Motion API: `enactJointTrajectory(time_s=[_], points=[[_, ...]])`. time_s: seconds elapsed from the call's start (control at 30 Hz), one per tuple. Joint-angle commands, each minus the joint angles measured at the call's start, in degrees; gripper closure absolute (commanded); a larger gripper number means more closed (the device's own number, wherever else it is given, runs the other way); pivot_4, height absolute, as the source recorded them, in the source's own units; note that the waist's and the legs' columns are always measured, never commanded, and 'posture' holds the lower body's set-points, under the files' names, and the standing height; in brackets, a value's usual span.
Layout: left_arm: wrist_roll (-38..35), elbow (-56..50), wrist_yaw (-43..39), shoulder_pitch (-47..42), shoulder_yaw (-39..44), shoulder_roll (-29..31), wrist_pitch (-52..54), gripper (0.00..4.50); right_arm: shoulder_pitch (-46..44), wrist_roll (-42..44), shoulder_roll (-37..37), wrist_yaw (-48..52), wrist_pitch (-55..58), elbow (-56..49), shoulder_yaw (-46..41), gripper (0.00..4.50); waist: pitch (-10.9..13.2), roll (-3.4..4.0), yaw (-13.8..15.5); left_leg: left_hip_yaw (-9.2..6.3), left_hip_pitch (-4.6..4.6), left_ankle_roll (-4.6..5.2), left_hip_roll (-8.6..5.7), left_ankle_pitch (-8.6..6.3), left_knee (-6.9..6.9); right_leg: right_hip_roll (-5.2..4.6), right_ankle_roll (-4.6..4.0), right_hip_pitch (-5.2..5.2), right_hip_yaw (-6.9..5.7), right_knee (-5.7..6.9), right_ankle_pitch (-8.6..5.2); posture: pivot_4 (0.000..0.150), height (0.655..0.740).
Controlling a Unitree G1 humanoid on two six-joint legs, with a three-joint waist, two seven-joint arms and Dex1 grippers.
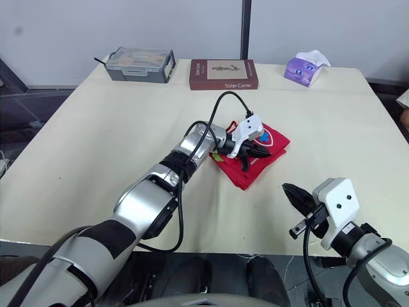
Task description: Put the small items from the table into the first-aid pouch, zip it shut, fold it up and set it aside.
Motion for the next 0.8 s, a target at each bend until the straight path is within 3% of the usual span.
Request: enactJointTrajectory(time_s=[0.03, 0.17, 0.23, 0.27, 0.33, 0.4, 0.5, 0.53, 0.6, 0.63, 0.8], points=[[-2.3, 2.4, -3.3, 2.9, 4.8, 1.6, -1.2, 4.45, -1.3, -2.9, 0.2, -1.5, -1.7, -2.0, -0.1, 4.5, 0.0, 0.0, 0.0, 0.02, 0.0, 0.0, 0.05, 0.0, 0.0, 0.05, 0.0, 0.0, 0.02, 0.0, 0.0, 0.15, 0.74], [-12.0, -4.9, -5.3, 3.0, 16.0, 4.2, 0.2, 4.45, -6.0, -1.3, 3.6, -2.0, -1.3, 0.8, -1.4, 4.5, 0.1, 0.11, 0.0, 0.04, -0.09, 0.0, 0.17, 0.0, -0.01, 0.23, -0.04, -0.17, 0.07, 0.04, 0.02, 0.15, 0.74], [-14.2, -10.5, -7.1, 5.0, 18.3, 6.7, 2.6, 4.5, -9.0, 1.8, 5.0, -1.7, -0.3, 2.6, -1.7, 3.6, 0.2, 0.18, 0.3, 0.0, -0.15, 0.0, 0.2, 0.0, 0.0, 0.26, -0.12, -0.21, 0.03, 0.05, 0.09, 0.15, 0.74], [-15.6, -14.7, -8.5, 6.9, 19.1, 8.3, 4.1, 4.08, -10.9, 3.3, 5.4, -2.0, 0.9, 3.7, -1.1, 3.13, 0.2, 0.19, 0.3, -0.02, -0.17, -0.01, 0.18, 0.0, -0.01, 0.25, -0.19, -0.21, 0.02, 0.05, 0.17, 0.15, 0.74], [-18.0, -23.9, -10.2, 11.1, 20.4, 12.1, 8.1, 3.74, -14.6, 5.9, 5.8, -2.7, 3.9, 6.2, 0.6, 2.38, 0.2, 0.22, 0.2, 0.01, -0.18, -0.01, 0.19, 0.0, -0.02, 0.23, -0.07, -0.19, 0.04, 0.03, 0.28, 0.15, 0.74], [-20.8, -34.2, -10.7, 15.9, 21.7, 16.8, 13.5, 2.74, -18.5, 9.6, 6.8, -3.7, 7.4, 8.7, 2.4, 1.29, 0.2, 0.27, 0.2, 0.07, -0.15, -0.02, 0.26, 0.0, -0.06, 0.17, -0.06, -0.19, 0.15, 0.03, 0.29, 0.15, 0.74], [-26.5, -49.8, -15.3, 23.7, 23.8, 26.1, 20.9, 1.72, -23.9, 18.2, 10.0, -9.0, 14.0, 14.1, 4.3, 0.25, 0.3, 0.29, -0.1, 0.02, -0.16, -0.02, 0.3, 0.01, -0.06, 0.15, -0.07, -0.19, 0.14, 0.04, 0.29, 0.15, 0.74], [-28.5, -54.3, -17.0, 26.5, 24.4, 29.3, 22.9, 1.12, -25.5, 20.4, 11.0, -10.9, 16.0, 16.1, 4.6, 0.0, 0.3, 0.32, 0.0, 0.04, -0.15, -0.02, 0.38, 0.01, -0.07, 0.17, -0.09, -0.2, 0.16, 0.04, 0.29, 0.15, 0.74], [-31.4, -61.0, -17.8, 30.9, 25.7, 33.7, 26.0, 0.33, -28.5, 25.4, 13.2, -15.2, 19.3, 20.2, 4.8, 0.0, 0.4, 0.4, 0.2, 0.02, -0.15, -0.03, 0.39, 0.01, -0.1, 0.12, -0.25, -0.2, 0.13, 0.05, 0.19, 0.15, 0.74], [-32.7, -64.1, -17.8, 33.5, 26.6, 35.8, 27.2, 0.16, -30.8, 28.5, 15.7, -19.3, 20.3, 24.0, 4.4, 0.0, 0.4, 0.45, 0.6, 0.02, -0.14, -0.03, 0.36, 0.01, -0.1, 0.07, -0.31, -0.19, 0.12, 0.06, 0.16, 0.15, 0.74], [-36.3, -73.5, -13.8, 41.6, 29.2, 38.6, 29.4, 0.16, -37.2, 37.9, 21.0, -30.5, 23.5, 34.6, 3.2, 0.0, 0.5, 0.56, 1.1, 0.0, -0.16, -0.04, 0.09, 0.05, -0.05, -0.27, -0.28, -0.13, -0.04, 0.06, 0.14, 0.15, 0.74]])
